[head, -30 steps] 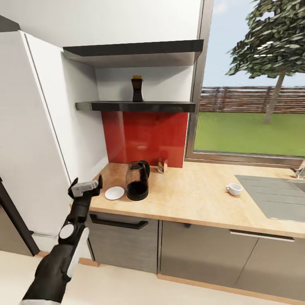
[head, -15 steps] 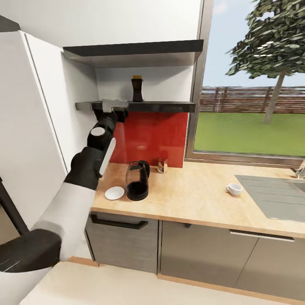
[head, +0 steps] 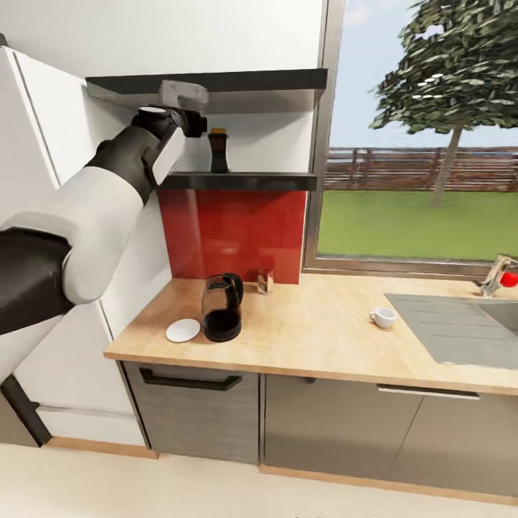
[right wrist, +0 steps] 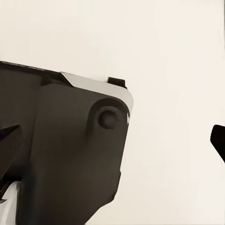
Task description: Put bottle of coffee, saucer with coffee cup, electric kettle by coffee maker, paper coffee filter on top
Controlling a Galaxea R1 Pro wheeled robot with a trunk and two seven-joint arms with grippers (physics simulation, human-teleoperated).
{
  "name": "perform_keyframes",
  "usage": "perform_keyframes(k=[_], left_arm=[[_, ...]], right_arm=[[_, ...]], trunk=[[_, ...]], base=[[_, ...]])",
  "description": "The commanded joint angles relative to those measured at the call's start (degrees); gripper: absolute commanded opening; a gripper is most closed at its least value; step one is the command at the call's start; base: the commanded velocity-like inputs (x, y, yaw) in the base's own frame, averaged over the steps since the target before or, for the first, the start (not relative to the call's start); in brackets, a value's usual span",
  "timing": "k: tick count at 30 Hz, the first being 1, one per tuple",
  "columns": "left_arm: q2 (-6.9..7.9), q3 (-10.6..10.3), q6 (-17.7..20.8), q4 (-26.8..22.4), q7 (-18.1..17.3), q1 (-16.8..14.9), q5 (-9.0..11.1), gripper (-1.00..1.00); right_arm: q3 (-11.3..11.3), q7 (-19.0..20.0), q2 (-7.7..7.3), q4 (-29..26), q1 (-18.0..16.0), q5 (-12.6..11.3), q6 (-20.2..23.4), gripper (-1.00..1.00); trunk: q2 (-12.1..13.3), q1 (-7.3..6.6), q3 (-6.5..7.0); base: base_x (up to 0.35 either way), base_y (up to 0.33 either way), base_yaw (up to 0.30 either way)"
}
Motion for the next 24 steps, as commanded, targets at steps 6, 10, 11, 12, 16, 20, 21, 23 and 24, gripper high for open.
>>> perform_keyframes(k=[6,10,11,12,16,20,21,23,24], left_arm=[[0.08,-0.3,0.2,4.3,0.4,-3.8,0.3,1.00],[0.29,-0.4,0.2,4.3,0.4,-3.7,0.2,1.00],[0.37,-0.5,0.2,4.3,0.4,-3.7,0.2,1.00],[0.51,-0.5,0.1,4.3,0.4,-3.7,0.2,1.00],[1.41,-0.4,-0.2,4.6,0.4,-3.2,0.1,1.00],[1.92,-0.2,-0.5,4.4,0.6,-0.1,0.2,1.00],[2.02,-0.2,-0.5,4.3,0.6,0.3,0.2,1.00],[2.57,-0.1,-0.4,4.2,0.7,0.8,0.3,1.00],[2.92,-0.1,-0.4,4.1,0.8,0.9,0.5,1.00]], right_arm=[[-0.5,-0.2,-0.37,0.1,0.0,0.6,-0.1,1.00],[-0.5,-0.3,-0.26,0.1,0.0,0.6,0.0,1.00],[-0.5,-0.3,-0.17,0.1,0.0,0.6,0.0,1.00],[-0.4,-0.3,-0.12,0.1,0.0,0.7,0.0,1.00],[-0.4,-0.3,-0.19,0.1,0.0,0.7,-0.1,1.00],[-0.5,-0.2,-0.38,0.1,0.0,0.7,-0.1,1.00],[-0.5,-0.2,-0.39,0.1,0.0,0.7,-0.1,1.00],[-0.5,-0.2,-0.40,0.2,0.0,0.6,-0.2,1.00],[-0.5,-0.2,-0.41,0.2,0.0,0.6,-0.2,1.00]], trunk=[[-0.1,0.03,-0.09],[-0.1,0.03,-0.09],[-0.1,0.03,-0.09],[-0.1,0.03,-0.09],[-0.1,0.03,-0.09],[-0.1,0.03,-0.09],[-0.1,0.03,-0.09],[-0.1,0.03,-0.09],[-0.1,0.03,-0.09]], base=[[0.000,0.000,-0.261],[0.000,0.000,-0.103],[0.000,0.000,-0.036],[0.000,0.000,-0.023],[0.000,0.000,-0.009],[0.000,0.000,-0.001],[0.000,0.000,0.000],[0.000,0.000,0.000],[0.016,0.000,0.000]])
